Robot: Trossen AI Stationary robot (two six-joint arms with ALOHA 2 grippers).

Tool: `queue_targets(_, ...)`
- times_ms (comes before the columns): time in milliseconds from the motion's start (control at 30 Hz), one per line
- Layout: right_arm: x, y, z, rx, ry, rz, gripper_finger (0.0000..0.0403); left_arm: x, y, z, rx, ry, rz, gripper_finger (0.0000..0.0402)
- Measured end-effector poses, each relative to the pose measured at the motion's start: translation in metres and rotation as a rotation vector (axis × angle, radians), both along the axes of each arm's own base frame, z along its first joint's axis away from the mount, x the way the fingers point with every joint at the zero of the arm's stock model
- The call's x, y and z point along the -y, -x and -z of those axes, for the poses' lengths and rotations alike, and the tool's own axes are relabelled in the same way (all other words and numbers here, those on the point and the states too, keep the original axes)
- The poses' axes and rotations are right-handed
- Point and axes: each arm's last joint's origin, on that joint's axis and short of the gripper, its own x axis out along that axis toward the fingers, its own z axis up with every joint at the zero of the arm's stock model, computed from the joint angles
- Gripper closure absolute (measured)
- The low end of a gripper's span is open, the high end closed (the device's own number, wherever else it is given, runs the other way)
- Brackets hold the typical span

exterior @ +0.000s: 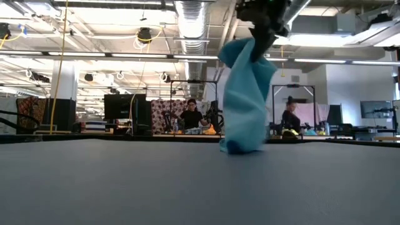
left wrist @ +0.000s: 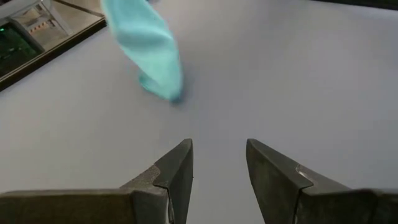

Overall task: Roll towel
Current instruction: Roll the blue microfiber towel

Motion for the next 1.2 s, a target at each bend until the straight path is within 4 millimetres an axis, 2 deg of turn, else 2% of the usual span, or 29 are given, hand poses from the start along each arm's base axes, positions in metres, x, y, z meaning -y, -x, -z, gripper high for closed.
queue_targets(100,0.027,0.006,-0.026,0.056,0.06,0.069,0.0383,0.002,0.002,0.0,-0.002,-0.002,0.006,0.0262)
queue_targets(200,0.044,0.015,-0.049,0.099,0.082,0.135,0.0383,0.002,0.003,0.0,-0.008,-0.007,0.008,0.0262)
queue_targets(267,0.046,0.022,-0.06,0.109,0.074,0.163,0.0383,0.001,0.003,0.0,-0.011,-0.011,0.007,0.0262)
queue_targets(367,0.037,0.031,-0.063,0.049,0.034,0.178,0.0383,0.001,0.003,0.0,-0.014,-0.015,0.008,0.0262)
queue_targets(500,0.013,0.04,-0.052,-0.119,-0.035,0.201,0.0383,0.001,0.003,0.0,-0.015,-0.017,0.009,0.0262)
queue_targets(733,-0.052,0.029,-0.025,-0.129,-0.112,0.121,0.0383,0.002,0.004,-0.001,0.005,-0.013,0.002,0.0262)
queue_targets(900,-0.101,0.031,0.007,-0.18,-0.154,0.081,0.0382,0.006,0.008,-0.001,0.043,0.016,-0.012,0.0262)
queue_targets(1033,-0.134,0.042,0.03,-0.233,-0.231,0.08,0.0382,0.009,0.011,-0.002,0.094,0.028,-0.02,0.0262)
queue_targets(1200,-0.172,0.051,0.06,-0.182,-0.275,0.057,0.0369,0.01,0.012,-0.002,0.148,0.04,-0.037,0.0262)
